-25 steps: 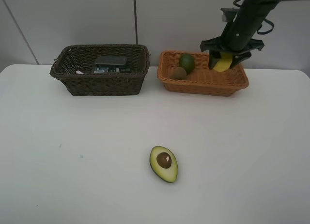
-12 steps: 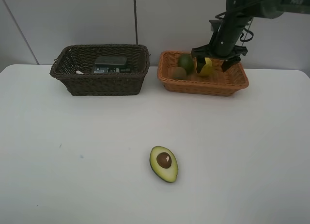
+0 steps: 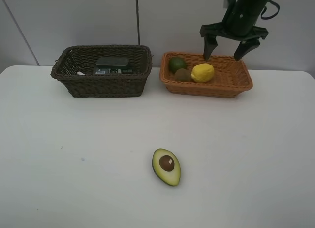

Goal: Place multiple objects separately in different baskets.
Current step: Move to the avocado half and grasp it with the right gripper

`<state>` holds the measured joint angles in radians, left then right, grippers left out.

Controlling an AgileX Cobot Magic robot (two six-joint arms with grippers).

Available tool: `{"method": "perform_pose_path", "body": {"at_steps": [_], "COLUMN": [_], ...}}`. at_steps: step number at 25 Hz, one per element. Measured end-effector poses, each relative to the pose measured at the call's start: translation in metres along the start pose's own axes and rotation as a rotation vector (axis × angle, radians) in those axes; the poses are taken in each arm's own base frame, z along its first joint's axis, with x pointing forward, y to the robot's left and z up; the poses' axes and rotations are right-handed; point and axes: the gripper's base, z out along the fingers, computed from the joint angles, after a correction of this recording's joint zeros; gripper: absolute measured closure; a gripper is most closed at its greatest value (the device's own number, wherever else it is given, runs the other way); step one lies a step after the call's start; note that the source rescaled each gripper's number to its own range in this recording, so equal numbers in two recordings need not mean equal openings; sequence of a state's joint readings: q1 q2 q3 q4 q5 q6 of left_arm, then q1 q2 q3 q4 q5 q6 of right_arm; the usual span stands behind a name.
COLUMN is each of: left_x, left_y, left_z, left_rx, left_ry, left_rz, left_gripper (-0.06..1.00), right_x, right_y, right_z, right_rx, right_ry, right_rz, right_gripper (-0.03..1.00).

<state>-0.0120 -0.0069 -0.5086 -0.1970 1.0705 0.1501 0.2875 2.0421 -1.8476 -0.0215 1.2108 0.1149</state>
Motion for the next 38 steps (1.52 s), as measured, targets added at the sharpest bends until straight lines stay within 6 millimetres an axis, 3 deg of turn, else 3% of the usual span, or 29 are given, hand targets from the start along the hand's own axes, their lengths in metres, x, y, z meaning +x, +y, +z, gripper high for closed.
{"method": "perform_pose_path", "body": {"at_steps": [4, 8, 13, 16, 20, 29, 38], "left_x": [0.0, 0.0, 0.0, 0.0, 0.0, 0.0, 0.0], "left_y": [0.0, 0.0, 0.0, 0.0, 0.0, 0.0, 0.0], "left_z": [0.0, 0.0, 0.0, 0.0, 0.0, 0.0, 0.0], "left_rx": [0.0, 0.0, 0.0, 0.0, 0.0, 0.0, 0.0], "left_ry": [0.0, 0.0, 0.0, 0.0, 0.0, 0.0, 0.0], "left_rz": [0.0, 0.0, 0.0, 0.0, 0.0, 0.0, 0.0], "left_gripper": [-0.06, -0.06, -0.06, -0.06, -0.06, -0.06, -0.06], "right_x": [0.042, 0.096, 0.167, 0.191, 0.196, 0.192, 0.196], "right_y": [0.014, 0.039, 0.094, 0.122, 0.137, 0.147, 0.151], "right_z": [-0.03, -0.039, -0.021, 0.0, 0.027, 0.082, 0.111], "right_rx": [-0.028, -0.056, -0.134, -0.171, -0.179, -0.164, -0.166], "right_ry": [0.028, 0.112, 0.264, 0.277, 0.287, 0.287, 0.322], "right_rz": [-0.031, -0.095, -0.232, -0.297, -0.31, -0.31, -0.305], "right_gripper": [-0.03, -0.03, -0.03, -0.03, -0.03, -0.03, -0.03]}}
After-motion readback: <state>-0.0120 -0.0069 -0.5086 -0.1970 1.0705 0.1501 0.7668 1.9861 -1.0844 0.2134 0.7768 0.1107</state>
